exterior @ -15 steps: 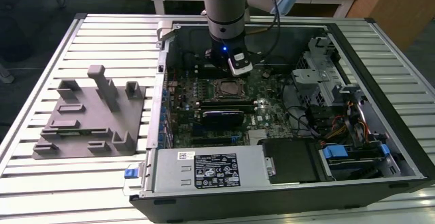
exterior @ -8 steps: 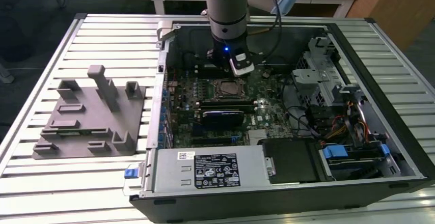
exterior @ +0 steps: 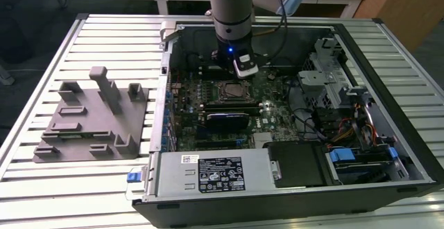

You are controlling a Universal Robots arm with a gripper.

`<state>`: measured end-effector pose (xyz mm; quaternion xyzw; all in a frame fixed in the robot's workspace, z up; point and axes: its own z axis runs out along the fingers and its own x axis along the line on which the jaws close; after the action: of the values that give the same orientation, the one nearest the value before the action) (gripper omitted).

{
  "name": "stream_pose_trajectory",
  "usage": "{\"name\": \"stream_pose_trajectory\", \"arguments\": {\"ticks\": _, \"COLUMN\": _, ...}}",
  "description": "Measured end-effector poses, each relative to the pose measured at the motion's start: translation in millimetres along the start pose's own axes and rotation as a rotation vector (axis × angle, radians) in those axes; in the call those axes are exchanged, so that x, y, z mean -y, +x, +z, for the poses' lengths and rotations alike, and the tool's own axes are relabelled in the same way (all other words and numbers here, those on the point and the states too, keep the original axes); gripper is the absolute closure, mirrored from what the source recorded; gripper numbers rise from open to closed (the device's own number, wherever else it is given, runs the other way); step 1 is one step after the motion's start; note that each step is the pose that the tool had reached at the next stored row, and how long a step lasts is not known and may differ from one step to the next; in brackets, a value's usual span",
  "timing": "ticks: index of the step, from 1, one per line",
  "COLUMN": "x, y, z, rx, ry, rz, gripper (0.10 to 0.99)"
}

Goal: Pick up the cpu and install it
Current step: 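Install the first cpu locking lever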

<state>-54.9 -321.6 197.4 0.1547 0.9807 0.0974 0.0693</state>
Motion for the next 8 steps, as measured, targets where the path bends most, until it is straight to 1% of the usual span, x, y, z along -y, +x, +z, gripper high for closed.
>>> {"name": "stream_pose_trajectory", "arguments": {"ticks": 4, "x": -1.6, "y": 1.3, "z": 0.4, "rx": 0.0009, "ry": 0.0, "rz": 0.004, "gripper": 0.98}}
{"name": "stream_pose_trajectory", "arguments": {"ticks": 8, "x": -1.7, "y": 1.6, "z": 0.9, "rx": 0.0012, "ry": 0.0, "rz": 0.004, "gripper": 0.98}}
